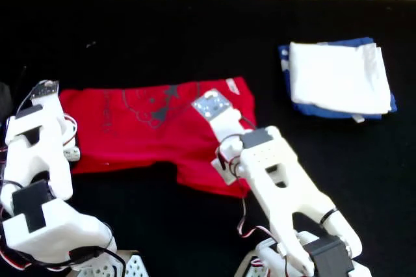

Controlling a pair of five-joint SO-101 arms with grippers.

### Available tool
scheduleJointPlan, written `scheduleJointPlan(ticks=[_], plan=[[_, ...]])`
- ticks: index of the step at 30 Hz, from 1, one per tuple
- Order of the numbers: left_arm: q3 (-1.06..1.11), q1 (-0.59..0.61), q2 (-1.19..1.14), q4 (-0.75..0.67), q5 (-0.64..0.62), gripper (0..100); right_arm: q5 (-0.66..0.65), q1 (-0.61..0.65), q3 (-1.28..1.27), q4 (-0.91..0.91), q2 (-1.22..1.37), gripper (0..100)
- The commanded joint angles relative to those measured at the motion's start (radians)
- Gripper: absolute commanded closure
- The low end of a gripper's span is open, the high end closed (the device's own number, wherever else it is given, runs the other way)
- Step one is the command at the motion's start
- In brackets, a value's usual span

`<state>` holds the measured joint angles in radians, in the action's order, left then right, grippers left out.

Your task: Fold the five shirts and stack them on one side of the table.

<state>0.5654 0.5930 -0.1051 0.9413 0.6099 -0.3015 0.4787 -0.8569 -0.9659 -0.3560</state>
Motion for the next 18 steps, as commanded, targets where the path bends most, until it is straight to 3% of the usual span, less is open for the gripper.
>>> scheduleJointPlan(ticks=[1, 5, 12, 18], plan=[[-0.051, 0.031, -0.042, 0.005, 0.012, 99, -0.014, 0.001, -0.056, 0.047, -0.033, 99.1], [-0.068, 0.067, -0.045, 0.029, 0.051, 99, -0.015, -0.03, -0.125, 0.108, -0.033, 99.1], [-0.119, 0.151, -0.05, 0.035, 0.16, 99, -0.078, -0.203, -0.131, 0.117, -0.033, 99.1], [-0.137, 0.108, -0.039, 0.144, 0.155, 99, -0.087, -0.209, -0.131, 0.113, -0.044, 99.1]])
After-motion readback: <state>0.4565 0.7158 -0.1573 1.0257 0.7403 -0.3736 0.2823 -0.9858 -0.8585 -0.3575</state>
